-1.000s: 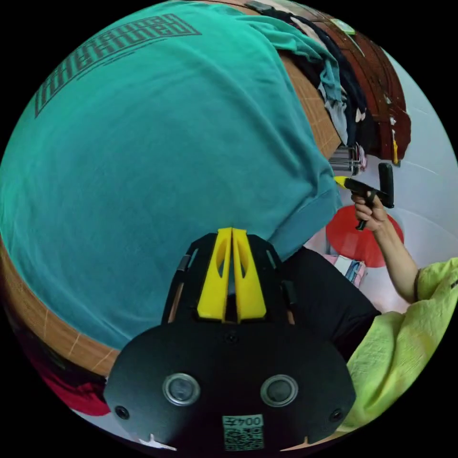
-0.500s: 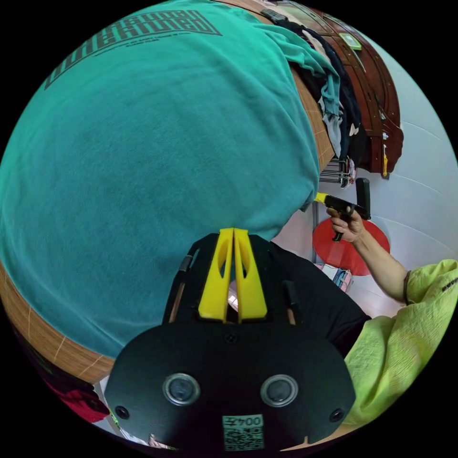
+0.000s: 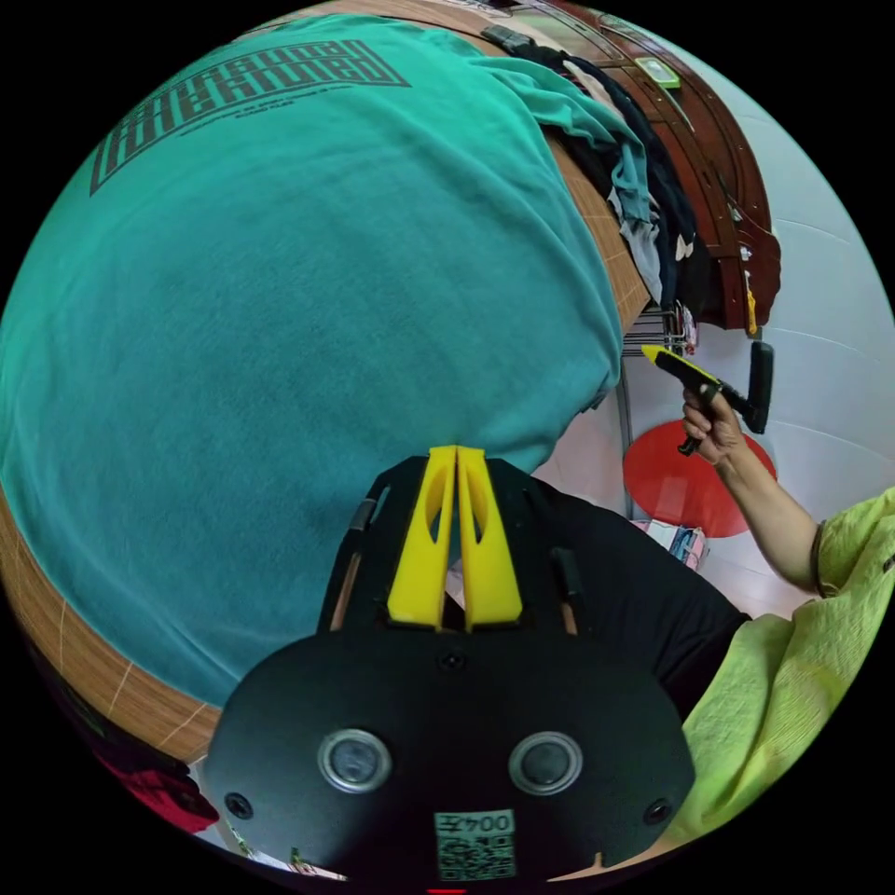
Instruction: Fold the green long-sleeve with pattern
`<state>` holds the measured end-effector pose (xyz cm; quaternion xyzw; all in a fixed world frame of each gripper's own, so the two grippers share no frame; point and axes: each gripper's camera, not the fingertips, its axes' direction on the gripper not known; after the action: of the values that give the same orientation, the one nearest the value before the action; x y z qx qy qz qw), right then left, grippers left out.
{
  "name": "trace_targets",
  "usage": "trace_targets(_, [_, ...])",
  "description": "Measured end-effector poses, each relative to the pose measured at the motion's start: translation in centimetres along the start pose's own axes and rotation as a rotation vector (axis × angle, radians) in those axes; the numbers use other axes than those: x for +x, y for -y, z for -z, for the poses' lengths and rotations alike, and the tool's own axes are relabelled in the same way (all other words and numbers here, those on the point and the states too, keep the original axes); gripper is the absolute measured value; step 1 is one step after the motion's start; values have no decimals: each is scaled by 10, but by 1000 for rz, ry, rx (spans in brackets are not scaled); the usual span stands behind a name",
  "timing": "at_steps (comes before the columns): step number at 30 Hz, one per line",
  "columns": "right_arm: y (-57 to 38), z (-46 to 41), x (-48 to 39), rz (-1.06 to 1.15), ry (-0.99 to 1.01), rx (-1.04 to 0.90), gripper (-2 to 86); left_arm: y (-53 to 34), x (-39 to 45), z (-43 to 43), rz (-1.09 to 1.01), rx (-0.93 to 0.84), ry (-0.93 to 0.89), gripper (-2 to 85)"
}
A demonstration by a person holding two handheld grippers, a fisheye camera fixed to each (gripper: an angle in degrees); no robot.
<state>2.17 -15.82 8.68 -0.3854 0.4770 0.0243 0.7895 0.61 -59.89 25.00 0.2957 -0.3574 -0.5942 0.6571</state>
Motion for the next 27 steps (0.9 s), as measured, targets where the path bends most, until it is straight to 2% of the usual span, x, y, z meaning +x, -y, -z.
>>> trace_targets(3, [25, -40, -35, 80, -119, -164, -7, 14, 29, 18, -14, 28, 33, 4])
trace_targets(5, [34, -41, -43, 89, -70, -187, -7, 23, 47, 30, -20, 47, 61, 4])
trace_targets(9, [36, -5, -98, 213, -227, -94, -5, 39, 98, 64, -17, 114, 132, 6])
trace_targets(14, [41, -1, -211, 341, 72, -103, 24, 2, 137, 119, 53, 219, 135, 12])
trace_targets(18, [42, -36, -318, 523, 240, -225, 57, -76, 112, 157, 336, 248, 119, 18])
trace_targets(21, [32, -65, -416, 752, 286, -323, 74, -121, 95, 175, 478, 224, 129, 22])
trace_targets(23, [5, -89, -487, 1031, 198, -344, 77, -136, 91, 188, 534, 231, 125, 22])
trace_targets(26, [-37, -116, -542, 1407, 18, -322, 77, -141, 92, 212, 595, 264, 111, 22])
trace_targets(27, [-43, -120, -549, 1467, -13, -313, 77, -139, 93, 222, 610, 285, 99, 23])
